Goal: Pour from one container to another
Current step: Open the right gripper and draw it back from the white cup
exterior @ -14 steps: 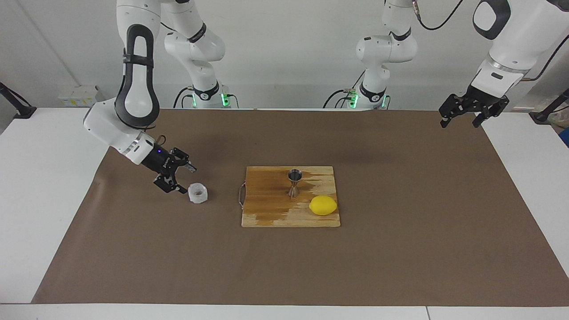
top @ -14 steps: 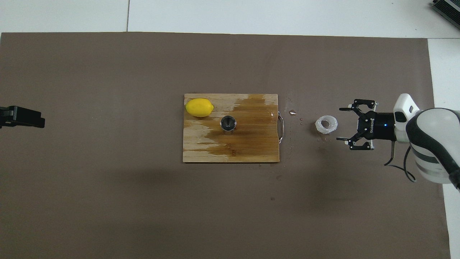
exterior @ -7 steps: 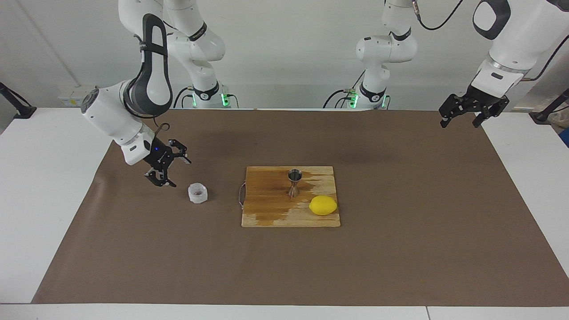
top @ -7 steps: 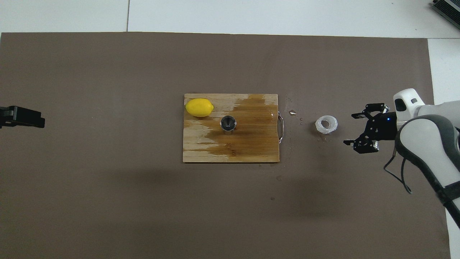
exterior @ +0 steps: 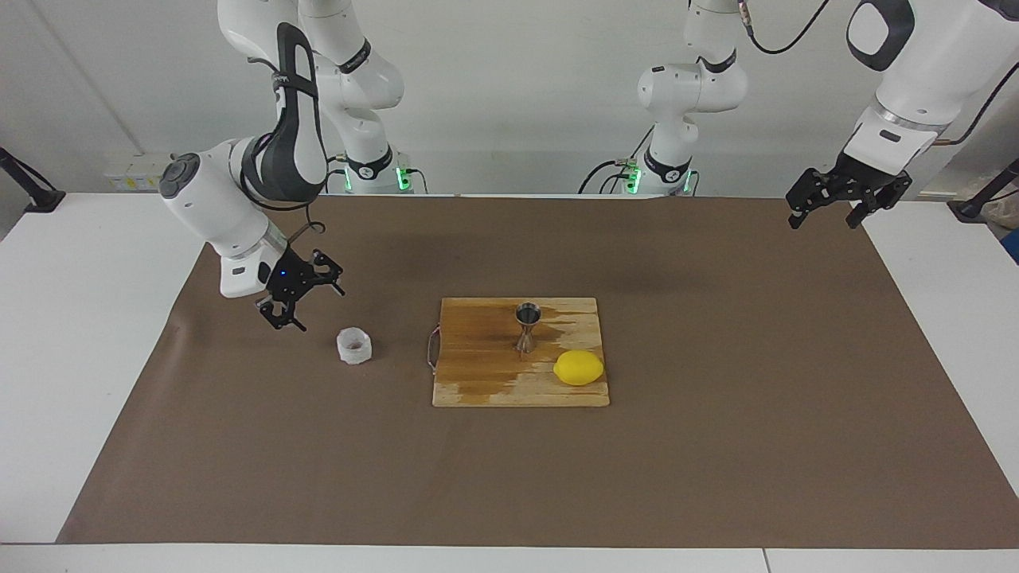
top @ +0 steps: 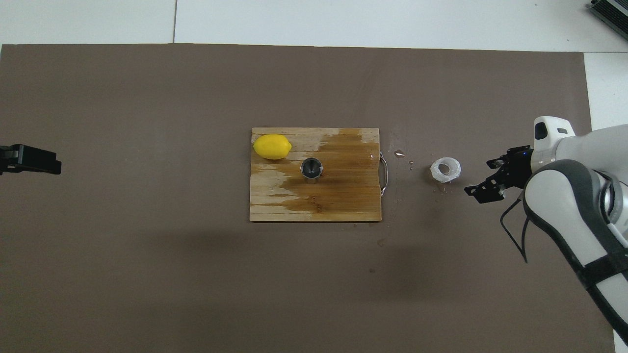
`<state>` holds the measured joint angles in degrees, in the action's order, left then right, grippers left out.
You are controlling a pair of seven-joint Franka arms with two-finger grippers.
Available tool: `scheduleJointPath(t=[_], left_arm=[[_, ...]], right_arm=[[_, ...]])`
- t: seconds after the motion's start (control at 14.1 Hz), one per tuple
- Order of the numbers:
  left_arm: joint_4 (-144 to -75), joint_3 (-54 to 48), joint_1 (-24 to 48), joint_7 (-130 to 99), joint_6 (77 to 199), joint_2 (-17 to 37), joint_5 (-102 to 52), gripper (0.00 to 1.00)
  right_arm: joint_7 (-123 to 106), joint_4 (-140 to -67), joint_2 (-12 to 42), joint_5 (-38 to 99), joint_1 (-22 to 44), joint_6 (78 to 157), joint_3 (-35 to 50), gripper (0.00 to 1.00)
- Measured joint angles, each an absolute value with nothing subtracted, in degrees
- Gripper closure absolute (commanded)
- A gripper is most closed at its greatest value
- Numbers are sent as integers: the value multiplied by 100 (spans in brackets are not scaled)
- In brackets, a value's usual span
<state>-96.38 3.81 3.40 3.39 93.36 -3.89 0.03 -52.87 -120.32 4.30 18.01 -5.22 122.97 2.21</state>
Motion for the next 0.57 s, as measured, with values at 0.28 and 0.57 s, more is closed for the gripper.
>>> scheduleJointPath(t=[0.28,0.57], left_arm=[[-9638,381,340,339,9336,-389,3,0],[-9638,381,340,339,9336,-389,3,0]], right_arm=[[-2303,-11660,281,579,258,11634,248,0],[-663,-11296,242,272,571,11070,232,0]])
